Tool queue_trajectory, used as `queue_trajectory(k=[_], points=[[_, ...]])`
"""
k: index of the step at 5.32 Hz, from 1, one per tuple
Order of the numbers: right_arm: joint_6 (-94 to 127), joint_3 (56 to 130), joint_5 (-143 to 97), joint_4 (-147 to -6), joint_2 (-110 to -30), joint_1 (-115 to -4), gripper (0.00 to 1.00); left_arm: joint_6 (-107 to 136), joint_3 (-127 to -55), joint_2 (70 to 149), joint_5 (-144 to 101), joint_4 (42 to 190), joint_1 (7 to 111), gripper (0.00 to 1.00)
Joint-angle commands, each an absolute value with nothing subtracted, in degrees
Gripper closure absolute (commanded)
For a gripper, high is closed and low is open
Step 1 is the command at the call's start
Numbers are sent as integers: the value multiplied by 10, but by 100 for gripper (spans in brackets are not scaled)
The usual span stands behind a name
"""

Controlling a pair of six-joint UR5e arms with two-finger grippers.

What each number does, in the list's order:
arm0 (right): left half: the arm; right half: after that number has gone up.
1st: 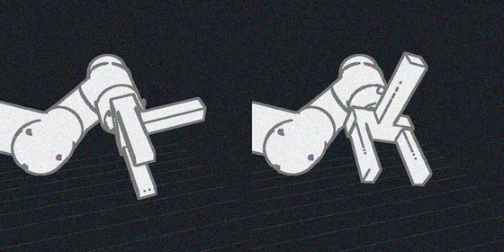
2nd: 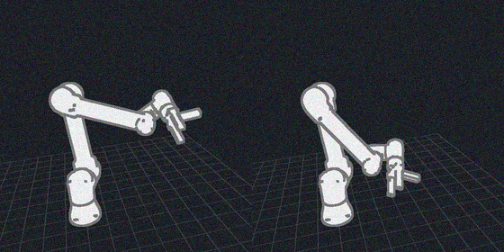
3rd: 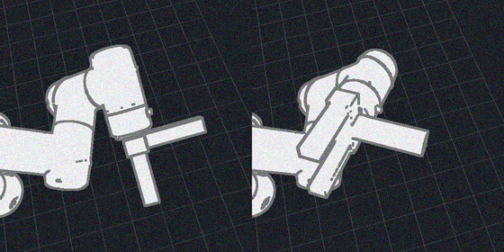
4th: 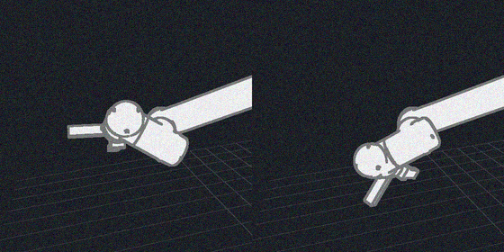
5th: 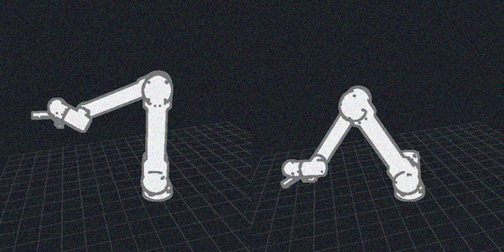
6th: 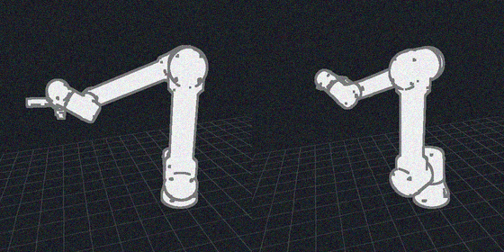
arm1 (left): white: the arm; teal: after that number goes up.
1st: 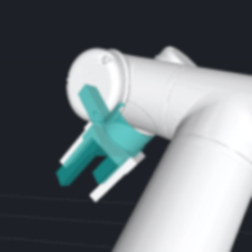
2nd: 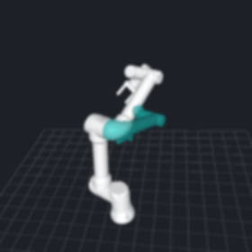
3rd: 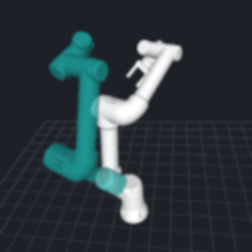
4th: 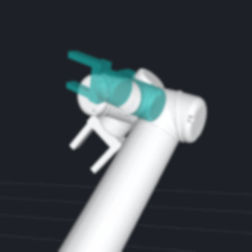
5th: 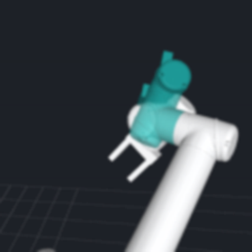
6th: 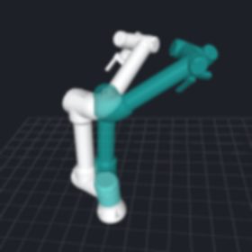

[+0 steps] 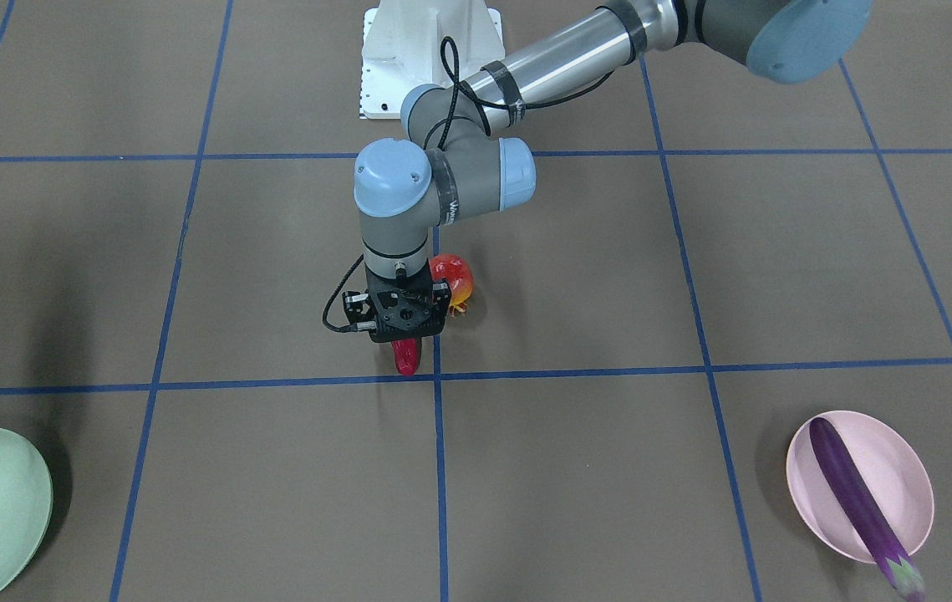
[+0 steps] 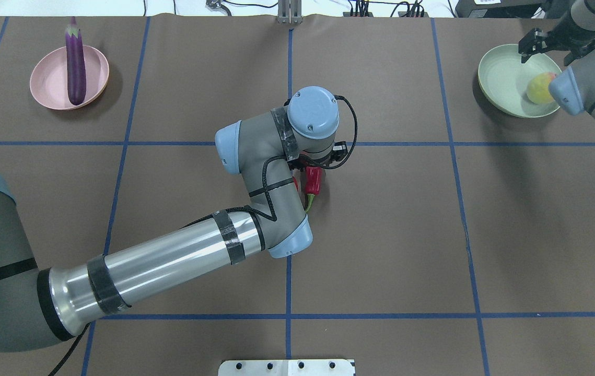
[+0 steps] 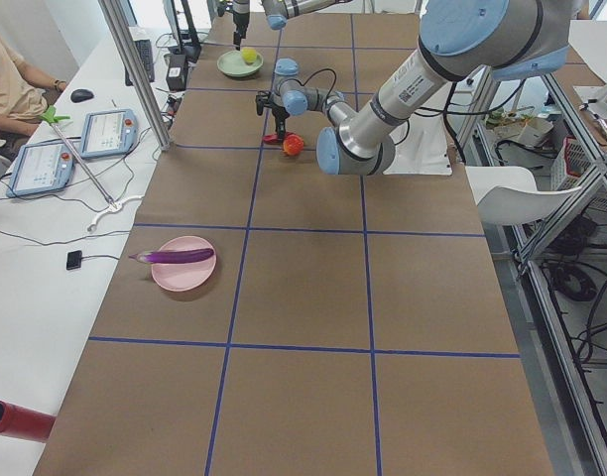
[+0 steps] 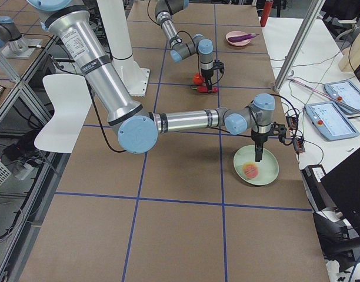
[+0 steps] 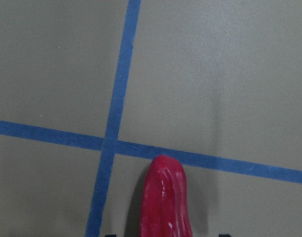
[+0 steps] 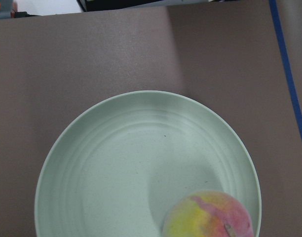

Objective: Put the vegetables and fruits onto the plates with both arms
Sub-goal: 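Grasp and lift red chili with left gripper while right gripper releases peach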

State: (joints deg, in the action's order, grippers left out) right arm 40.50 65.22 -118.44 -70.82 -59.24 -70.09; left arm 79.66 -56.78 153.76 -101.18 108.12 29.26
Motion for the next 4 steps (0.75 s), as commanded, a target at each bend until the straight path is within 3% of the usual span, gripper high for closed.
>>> queue_trajectory(k=[1,4], points=[[408,671,-1206,-710,-592,-707,0,795,-575,1544,-992,1082,289,100],[487,810,-1266,-752,-609,-650,0,795,-649,1550,-1024,1072,372,100]])
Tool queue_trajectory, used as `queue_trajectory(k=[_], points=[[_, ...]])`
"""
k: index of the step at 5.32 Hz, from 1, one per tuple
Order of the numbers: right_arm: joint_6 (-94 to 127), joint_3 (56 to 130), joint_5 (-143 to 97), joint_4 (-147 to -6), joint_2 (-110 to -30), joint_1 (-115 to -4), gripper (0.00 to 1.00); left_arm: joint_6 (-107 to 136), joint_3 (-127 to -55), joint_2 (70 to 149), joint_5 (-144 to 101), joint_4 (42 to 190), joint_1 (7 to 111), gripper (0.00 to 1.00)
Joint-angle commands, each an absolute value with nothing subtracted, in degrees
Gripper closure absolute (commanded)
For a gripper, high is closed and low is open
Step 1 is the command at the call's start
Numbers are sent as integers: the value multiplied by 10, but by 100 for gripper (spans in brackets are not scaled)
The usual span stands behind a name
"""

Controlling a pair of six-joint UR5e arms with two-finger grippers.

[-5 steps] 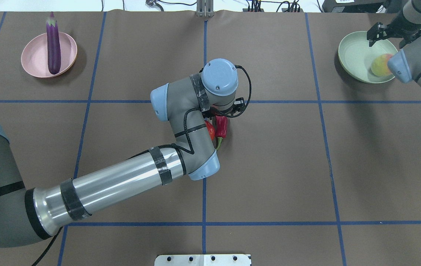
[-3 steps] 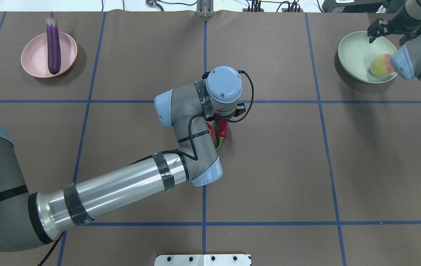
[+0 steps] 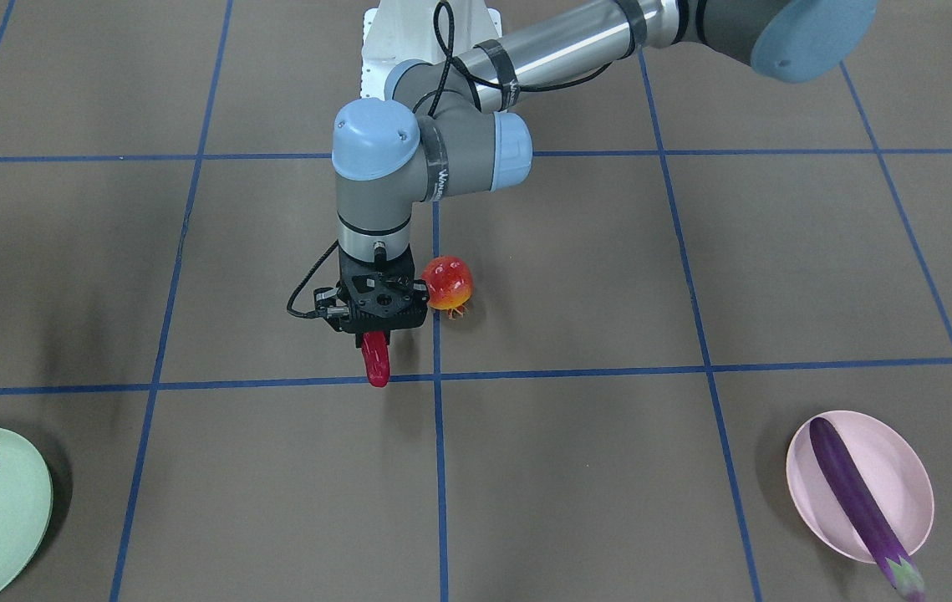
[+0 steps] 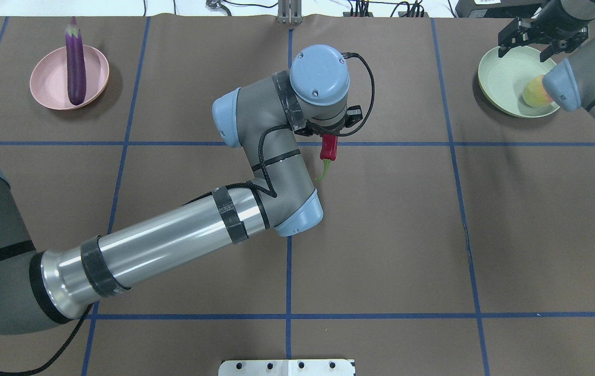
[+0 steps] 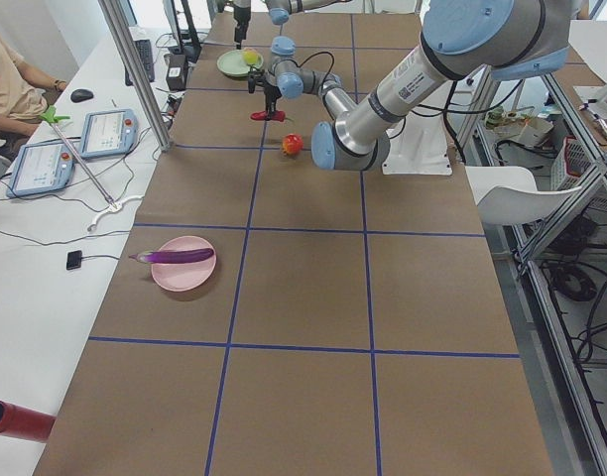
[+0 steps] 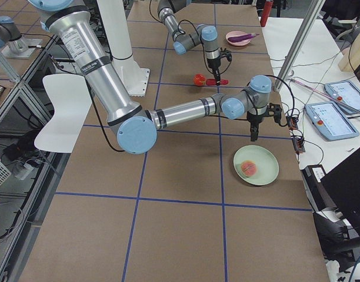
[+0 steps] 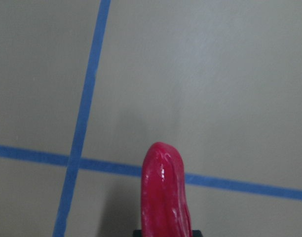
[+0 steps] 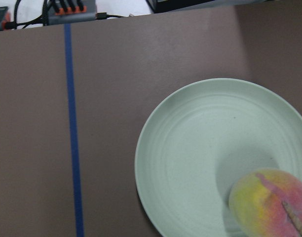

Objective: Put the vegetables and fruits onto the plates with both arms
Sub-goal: 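Grasp and lift red chili with left gripper while right gripper releases peach, then carry chili to pink plate with left gripper while right gripper nears pomegranate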

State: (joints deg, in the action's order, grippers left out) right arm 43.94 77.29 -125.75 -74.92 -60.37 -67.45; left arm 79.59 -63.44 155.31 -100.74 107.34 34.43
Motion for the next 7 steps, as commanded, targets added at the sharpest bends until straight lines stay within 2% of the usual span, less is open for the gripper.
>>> queue_trajectory(k=[1,2,4,6,7], points=[[595,843,-1256,-749,-602,-589,0,779,-650,1508,-1109,1077,434,100],[691,886,-1251,-749,-598,-544,0,686,-668,1463,-1141,1073,482,100],[783,901,-1176,-749,-552,-469,0,502,-649,1378,-1195,1074,603,100],[794,902,-1160,-734,-548,-445,0,428,-505,1369,-1194,1075,683,100],[815,908,-1160,-723,-548,-440,0,428,-473,1357,-1194,1076,698,100]])
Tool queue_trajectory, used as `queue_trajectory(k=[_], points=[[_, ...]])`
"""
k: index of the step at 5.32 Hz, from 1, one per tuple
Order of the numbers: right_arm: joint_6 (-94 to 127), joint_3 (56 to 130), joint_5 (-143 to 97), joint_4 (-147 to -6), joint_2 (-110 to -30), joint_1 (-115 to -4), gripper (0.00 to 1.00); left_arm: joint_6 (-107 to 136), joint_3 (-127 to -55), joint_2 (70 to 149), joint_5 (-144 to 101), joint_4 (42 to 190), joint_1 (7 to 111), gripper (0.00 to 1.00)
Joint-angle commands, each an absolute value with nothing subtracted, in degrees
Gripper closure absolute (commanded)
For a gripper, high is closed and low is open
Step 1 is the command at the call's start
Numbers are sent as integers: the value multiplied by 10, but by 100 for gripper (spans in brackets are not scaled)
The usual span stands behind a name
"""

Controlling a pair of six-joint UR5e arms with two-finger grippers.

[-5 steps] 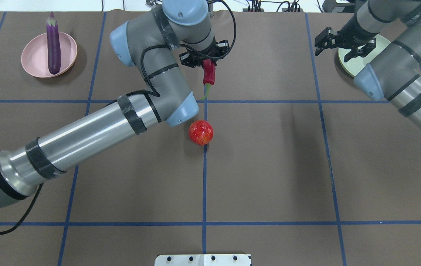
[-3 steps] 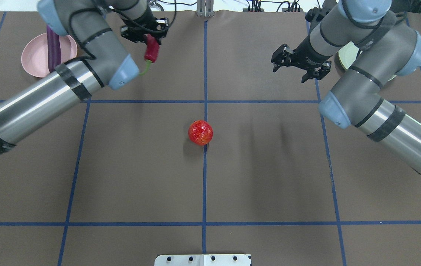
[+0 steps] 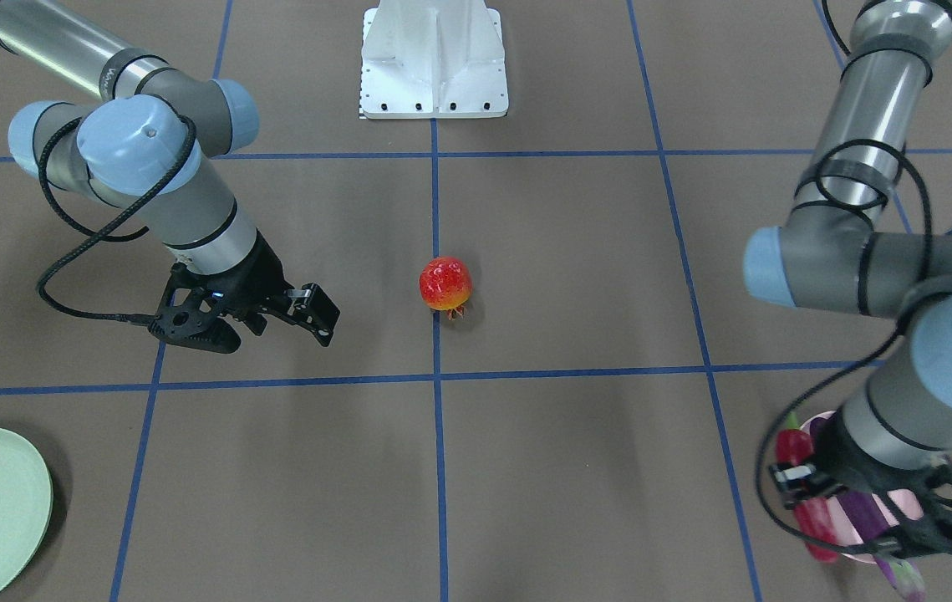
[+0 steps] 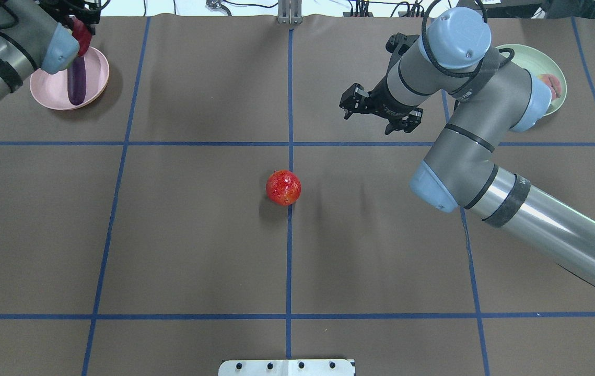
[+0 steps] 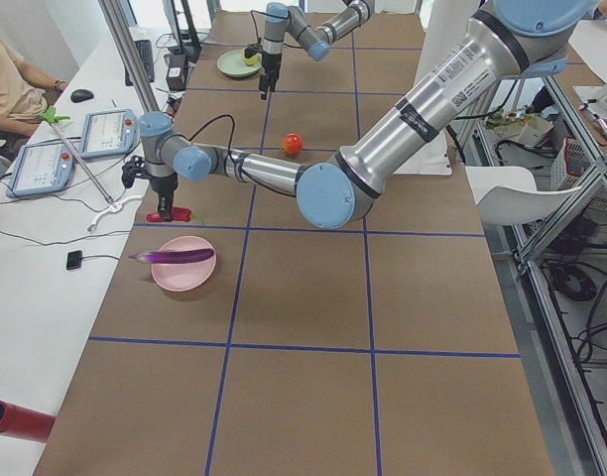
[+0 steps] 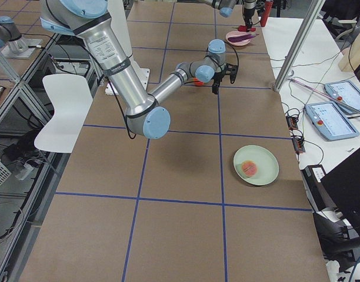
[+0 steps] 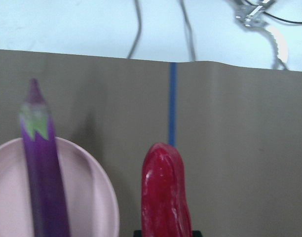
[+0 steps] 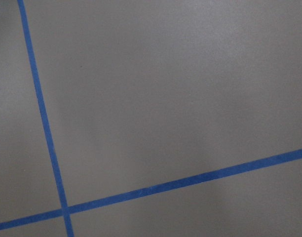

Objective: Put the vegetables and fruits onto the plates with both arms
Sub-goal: 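Carry chili to pink plate with left gripper while right gripper nears pomegranate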

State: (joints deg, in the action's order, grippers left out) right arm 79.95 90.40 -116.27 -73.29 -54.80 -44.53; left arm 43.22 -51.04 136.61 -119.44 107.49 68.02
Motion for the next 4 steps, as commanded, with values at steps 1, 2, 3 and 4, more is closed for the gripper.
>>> queue_trajectory(k=[1,2,3,4], points=[[820,909,-1151,-723,-547,-420,0,428,-460,1344,-1194,1076,716,100],[835,907,-1131,-714,-548,-397,0,429,-459,1329,-1194,1078,717,88],[854,909,-1120,-703,-547,-382,0,435,-458,1329,-1194,1078,711,78],[887,907,-1097,-689,-546,-355,0,436,-457,1330,-1194,1079,696,72]])
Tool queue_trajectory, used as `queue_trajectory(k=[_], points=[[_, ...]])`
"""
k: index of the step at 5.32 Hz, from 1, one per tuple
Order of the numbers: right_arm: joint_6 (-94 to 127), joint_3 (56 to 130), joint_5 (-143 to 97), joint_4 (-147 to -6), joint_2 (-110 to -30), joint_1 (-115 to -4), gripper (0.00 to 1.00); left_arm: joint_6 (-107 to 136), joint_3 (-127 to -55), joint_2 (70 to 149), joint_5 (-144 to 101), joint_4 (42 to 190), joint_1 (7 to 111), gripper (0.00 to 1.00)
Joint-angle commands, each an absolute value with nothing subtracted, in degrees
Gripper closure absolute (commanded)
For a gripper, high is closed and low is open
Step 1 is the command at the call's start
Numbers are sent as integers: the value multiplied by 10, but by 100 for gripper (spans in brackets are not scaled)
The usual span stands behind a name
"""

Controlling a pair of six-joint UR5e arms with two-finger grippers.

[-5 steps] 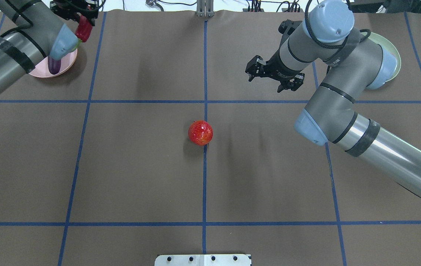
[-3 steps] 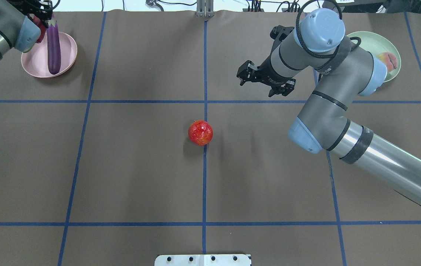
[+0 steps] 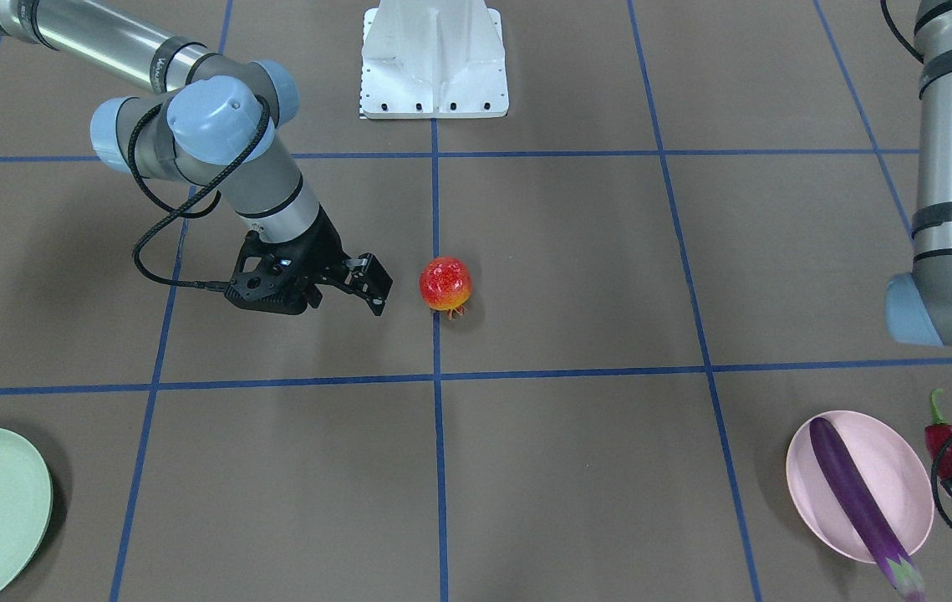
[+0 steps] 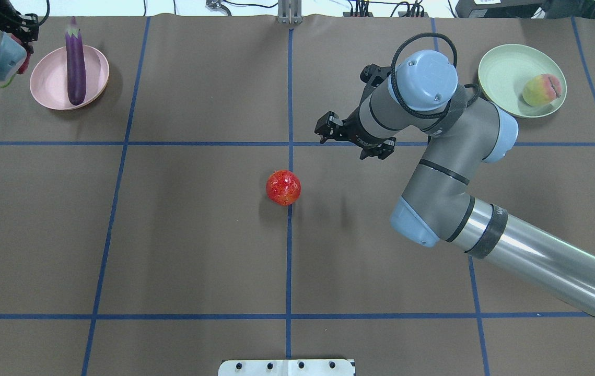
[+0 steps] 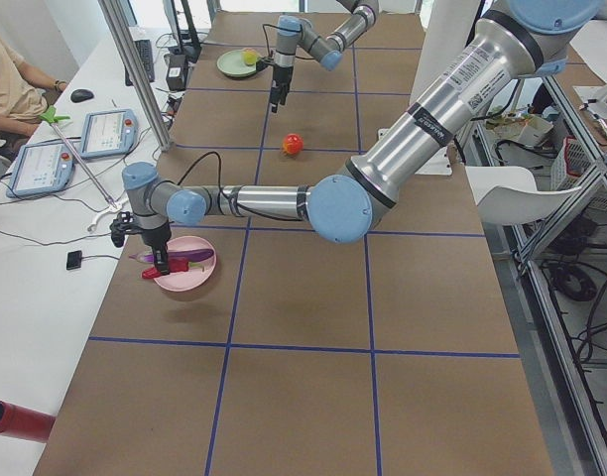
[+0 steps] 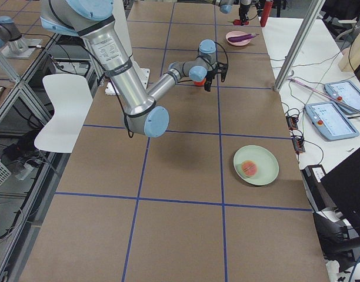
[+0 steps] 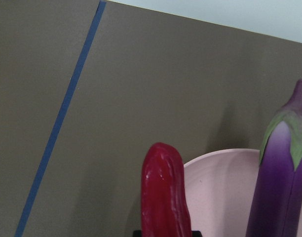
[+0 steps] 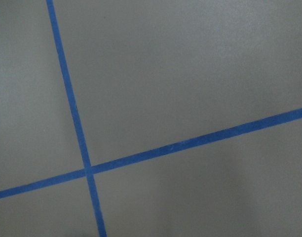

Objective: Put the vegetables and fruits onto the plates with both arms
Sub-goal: 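Carry chili to pink plate with left gripper while right gripper nears pomegranate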

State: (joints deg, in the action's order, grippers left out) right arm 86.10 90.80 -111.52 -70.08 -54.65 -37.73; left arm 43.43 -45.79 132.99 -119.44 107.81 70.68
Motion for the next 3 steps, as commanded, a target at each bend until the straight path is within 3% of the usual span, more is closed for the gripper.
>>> queue_trajectory(k=[1,2,3], points=[[902,904,-1073,-687,-529,-339,0,434,-450,1330,-1195,1098,692,51],[910,900,-1072,-688,-524,-333,0,432,-414,1329,-1194,1145,685,38],[911,898,-1059,-689,-517,-327,0,432,-402,1332,-1192,1161,684,16]])
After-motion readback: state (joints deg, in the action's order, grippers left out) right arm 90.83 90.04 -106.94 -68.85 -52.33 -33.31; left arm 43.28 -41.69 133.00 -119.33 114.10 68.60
